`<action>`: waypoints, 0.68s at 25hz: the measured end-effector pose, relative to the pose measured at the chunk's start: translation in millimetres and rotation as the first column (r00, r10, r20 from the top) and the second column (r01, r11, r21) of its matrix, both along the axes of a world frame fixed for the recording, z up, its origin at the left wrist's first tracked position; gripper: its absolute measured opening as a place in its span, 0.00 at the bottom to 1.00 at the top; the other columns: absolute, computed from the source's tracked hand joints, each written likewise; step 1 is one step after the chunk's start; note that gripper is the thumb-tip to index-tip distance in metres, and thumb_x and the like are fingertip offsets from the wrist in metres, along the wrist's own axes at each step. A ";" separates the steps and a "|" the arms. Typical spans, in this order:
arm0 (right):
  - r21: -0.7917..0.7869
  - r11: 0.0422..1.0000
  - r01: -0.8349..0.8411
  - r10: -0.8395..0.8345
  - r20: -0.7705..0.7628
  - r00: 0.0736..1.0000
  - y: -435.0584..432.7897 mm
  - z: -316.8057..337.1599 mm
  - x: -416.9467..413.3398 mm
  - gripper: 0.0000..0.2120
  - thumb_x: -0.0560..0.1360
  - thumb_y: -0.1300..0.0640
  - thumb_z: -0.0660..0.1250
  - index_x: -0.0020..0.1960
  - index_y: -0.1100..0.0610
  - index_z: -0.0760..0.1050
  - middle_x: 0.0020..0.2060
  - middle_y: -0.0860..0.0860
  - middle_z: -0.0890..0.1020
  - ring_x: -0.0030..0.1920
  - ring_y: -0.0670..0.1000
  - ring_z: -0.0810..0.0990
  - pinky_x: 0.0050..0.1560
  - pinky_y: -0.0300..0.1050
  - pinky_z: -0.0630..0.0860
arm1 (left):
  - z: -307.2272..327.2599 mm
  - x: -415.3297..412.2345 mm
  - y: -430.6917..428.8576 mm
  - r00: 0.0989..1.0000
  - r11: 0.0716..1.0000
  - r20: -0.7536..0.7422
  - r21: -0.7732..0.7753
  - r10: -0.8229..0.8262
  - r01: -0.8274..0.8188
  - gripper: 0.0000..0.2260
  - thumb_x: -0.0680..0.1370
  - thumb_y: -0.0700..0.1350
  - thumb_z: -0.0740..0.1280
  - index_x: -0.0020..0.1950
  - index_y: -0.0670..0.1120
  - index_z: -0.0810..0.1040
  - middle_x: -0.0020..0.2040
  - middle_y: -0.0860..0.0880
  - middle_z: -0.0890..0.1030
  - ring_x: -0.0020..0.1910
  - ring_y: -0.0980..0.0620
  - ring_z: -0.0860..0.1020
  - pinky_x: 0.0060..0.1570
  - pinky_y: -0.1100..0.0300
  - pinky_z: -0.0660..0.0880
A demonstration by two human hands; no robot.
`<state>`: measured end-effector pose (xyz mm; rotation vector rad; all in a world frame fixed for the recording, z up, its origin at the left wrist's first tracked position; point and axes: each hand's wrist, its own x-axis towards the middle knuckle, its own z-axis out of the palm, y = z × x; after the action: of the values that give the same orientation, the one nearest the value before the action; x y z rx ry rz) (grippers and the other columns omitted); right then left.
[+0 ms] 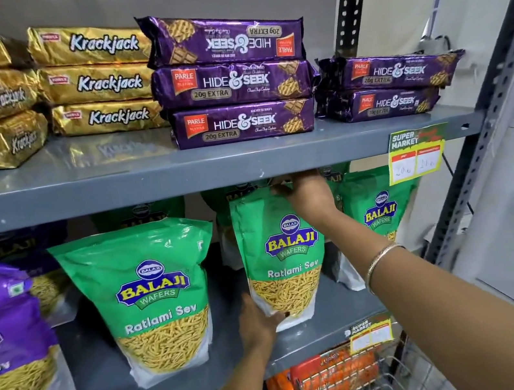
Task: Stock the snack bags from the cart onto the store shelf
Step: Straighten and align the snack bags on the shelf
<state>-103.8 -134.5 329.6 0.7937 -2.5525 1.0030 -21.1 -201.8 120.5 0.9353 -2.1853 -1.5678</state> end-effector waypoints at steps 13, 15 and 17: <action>0.452 0.813 -0.367 0.374 0.077 0.924 -100.3 14.8 109.4 0.19 0.75 0.48 0.61 0.65 0.51 0.70 0.65 0.53 0.75 0.63 0.56 0.74 0.60 0.46 0.71 | -8.2 137.2 -70.7 0.838 0.777 -0.185 -0.316 0.513 -0.545 0.41 0.57 0.47 0.80 0.62 0.39 0.62 0.59 0.31 0.72 0.58 0.31 0.70 0.56 0.38 0.71; 0.448 0.825 -0.345 0.366 0.042 0.930 -108.8 11.2 111.2 0.18 0.75 0.51 0.62 0.64 0.52 0.72 0.66 0.53 0.75 0.63 0.56 0.74 0.60 0.46 0.71 | -2.9 143.9 -98.7 0.876 0.855 -0.125 -0.191 0.465 -0.482 0.49 0.53 0.42 0.82 0.68 0.37 0.61 0.66 0.32 0.69 0.65 0.33 0.68 0.63 0.41 0.68; 0.412 0.851 -0.326 0.352 0.014 0.936 -112.8 11.6 113.4 0.15 0.76 0.53 0.62 0.61 0.53 0.74 0.64 0.53 0.77 0.62 0.57 0.75 0.57 0.46 0.72 | -2.8 147.0 -115.9 0.933 0.929 -0.090 -0.098 0.348 -0.356 0.46 0.56 0.43 0.81 0.68 0.41 0.61 0.66 0.38 0.73 0.65 0.38 0.71 0.62 0.45 0.70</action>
<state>9.7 -247.3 341.1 1.4079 -2.6566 0.5081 125.9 -317.7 117.7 1.1422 -1.9033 -1.2743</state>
